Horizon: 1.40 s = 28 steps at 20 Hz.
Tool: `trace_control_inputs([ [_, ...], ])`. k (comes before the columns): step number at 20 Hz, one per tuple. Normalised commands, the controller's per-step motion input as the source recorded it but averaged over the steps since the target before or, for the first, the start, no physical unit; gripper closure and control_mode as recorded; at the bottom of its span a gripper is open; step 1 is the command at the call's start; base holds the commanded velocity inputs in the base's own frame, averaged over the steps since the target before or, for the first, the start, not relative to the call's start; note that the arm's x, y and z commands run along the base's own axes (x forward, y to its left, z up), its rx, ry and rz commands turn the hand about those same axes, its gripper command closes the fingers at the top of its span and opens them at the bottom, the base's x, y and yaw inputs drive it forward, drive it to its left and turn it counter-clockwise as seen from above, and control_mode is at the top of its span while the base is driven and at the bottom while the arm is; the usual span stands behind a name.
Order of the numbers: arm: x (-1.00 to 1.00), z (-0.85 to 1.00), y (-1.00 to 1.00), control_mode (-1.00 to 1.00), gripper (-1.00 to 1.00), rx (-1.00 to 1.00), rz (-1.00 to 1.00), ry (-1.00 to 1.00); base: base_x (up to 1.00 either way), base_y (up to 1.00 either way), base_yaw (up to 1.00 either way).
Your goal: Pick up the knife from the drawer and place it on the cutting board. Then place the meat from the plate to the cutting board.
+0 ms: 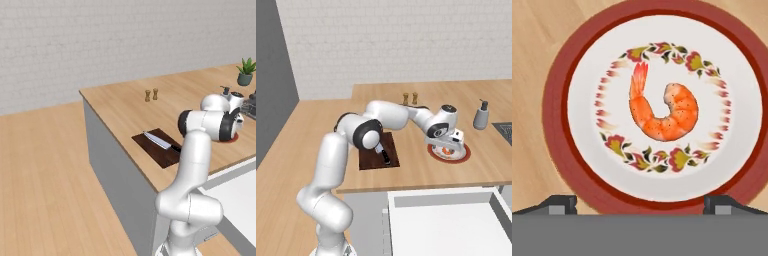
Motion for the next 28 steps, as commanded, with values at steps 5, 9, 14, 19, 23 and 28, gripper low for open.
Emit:
trace_control_inputs([
  [5, 0.37, 0.00, -0.08, -1.00, -1.00, -0.01, 0.00, 0.04, 0.00, 0.00, 0.00],
  [9, 0.25, -0.01, -0.33, -1.00, -1.00, 0.00, 0.00, 0.10, 0.00, 0.00, 0.00],
  [14, 0.13, 0.00, -0.37, -1.00, -1.00, 0.01, 0.00, 0.10, 0.00, 0.00, 0.00],
  [19, 0.03, -0.07, -0.04, -1.00, -1.00, 0.02, 0.00, 0.02, 0.00, 0.00, 0.00],
  [23, 0.03, -0.20, 0.00, -1.00, -1.00, 0.03, 0.00, 0.00, 0.00, 0.00, 0.00],
  [28, 0.00, -0.31, 0.00, -1.00, -1.00, 0.04, 0.00, 0.00, 0.00, 0.00, 0.00],
])
